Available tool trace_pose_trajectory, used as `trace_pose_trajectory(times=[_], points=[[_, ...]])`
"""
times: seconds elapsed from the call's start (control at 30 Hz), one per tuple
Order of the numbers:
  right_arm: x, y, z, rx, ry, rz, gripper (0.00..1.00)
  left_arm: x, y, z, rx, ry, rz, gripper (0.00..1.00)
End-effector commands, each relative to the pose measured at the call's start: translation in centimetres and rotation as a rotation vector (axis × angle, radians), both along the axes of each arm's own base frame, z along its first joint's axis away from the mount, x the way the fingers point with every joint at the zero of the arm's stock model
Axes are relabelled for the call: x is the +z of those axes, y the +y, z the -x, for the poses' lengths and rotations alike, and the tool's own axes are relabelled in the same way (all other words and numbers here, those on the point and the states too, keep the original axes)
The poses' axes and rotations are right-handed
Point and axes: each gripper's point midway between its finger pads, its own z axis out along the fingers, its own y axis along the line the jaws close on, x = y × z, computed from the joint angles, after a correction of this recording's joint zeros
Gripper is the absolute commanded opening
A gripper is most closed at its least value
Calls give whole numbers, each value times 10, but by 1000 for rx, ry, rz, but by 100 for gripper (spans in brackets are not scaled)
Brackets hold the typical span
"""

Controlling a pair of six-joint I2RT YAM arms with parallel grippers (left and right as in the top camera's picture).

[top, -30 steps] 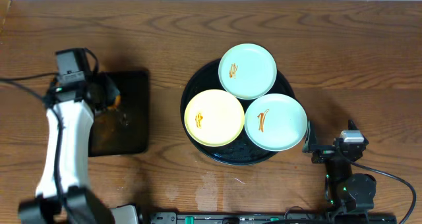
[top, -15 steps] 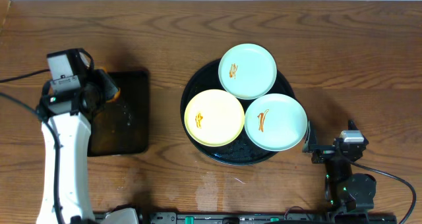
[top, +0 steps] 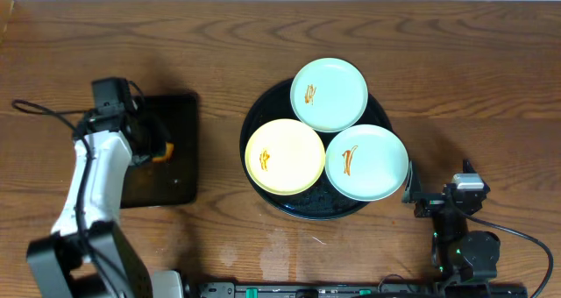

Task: Clean dirty plates on tray and stack at the side
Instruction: 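Lift the sponge with the left gripper above the black tray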

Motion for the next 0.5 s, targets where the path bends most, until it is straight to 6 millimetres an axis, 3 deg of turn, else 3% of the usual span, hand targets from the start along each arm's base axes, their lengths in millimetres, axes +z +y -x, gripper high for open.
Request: trace_pose_trajectory(times=[0.0, 0.13, 0.2, 0.3, 0.4, 0.47], points=[[-1, 0, 0, 0, 4, 10, 99, 99, 8, -29, -25, -284, -86, 7], [-1, 0, 0, 0, 4, 10, 99, 149, 9, -33, -33, -460, -142, 7], [-1, 0, 0, 0, 4, 10, 99, 149, 9, -32, -30, -461, -143, 7], [-1, 0, 0, 0, 4, 10, 99, 112, 7, -28, -31, -363, -114, 8], [-1, 0, 0, 1, 4, 10, 99, 38, 11, -12, -12, -156, -105, 8], [-1, 0, 0, 1, 4, 10, 99, 1, 8, -2, 4, -33, -59, 7]])
